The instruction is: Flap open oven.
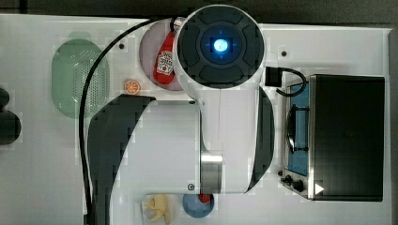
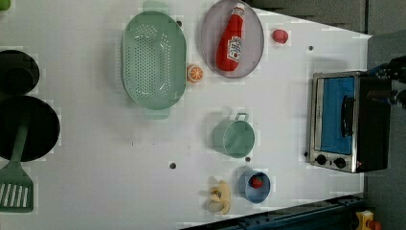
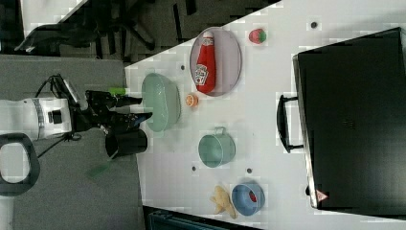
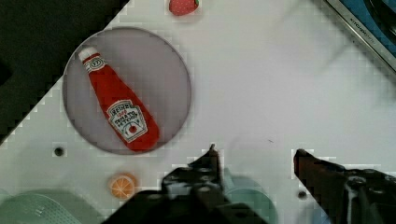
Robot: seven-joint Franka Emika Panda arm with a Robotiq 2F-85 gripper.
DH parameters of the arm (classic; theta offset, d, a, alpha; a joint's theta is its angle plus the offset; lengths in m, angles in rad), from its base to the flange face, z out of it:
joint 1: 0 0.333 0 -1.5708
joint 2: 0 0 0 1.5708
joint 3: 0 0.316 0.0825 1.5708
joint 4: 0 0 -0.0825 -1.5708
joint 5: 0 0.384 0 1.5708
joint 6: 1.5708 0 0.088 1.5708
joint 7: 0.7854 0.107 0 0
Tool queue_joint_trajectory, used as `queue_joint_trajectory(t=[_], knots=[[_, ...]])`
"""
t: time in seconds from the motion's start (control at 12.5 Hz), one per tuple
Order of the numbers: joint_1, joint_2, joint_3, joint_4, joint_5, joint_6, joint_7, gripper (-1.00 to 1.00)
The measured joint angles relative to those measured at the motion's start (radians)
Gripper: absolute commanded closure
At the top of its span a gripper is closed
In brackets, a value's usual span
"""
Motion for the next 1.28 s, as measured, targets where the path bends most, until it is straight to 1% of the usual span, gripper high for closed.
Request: queue_joint_trajectory(t=[0.16, 0.24, 0.4, 0.56, 0.64, 0.88, 1.12, 1.2, 1.28], knots=[[0.0, -0.137, -0.006, -0.14, 0.0, -0.136, 0.0, -0.8], [-0.003, -0.201, -0.01, -0.172, 0.0, -0.155, 0.0, -1.0], [-0.017, -0.275, -0.012, -0.152, 0.001, -0.15, 0.0, -1.0], [-0.02, -0.297, -0.015, -0.104, -0.001, -0.142, 0.0, -1.0], [-0.025, -0.3, -0.014, -0.096, -0.001, -0.142, 0.0, -0.9], [-0.027, -0.283, -0.021, -0.104, 0.005, -0.139, 0.0, -0.15], [-0.022, -0.257, -0.028, -0.139, 0.008, -0.139, 0.0, 0.54], [-0.026, -0.252, -0.029, -0.152, 0.013, -0.141, 0.0, 0.65], [-0.028, -0.25, -0.03, -0.162, 0.016, -0.146, 0.0, 0.65]])
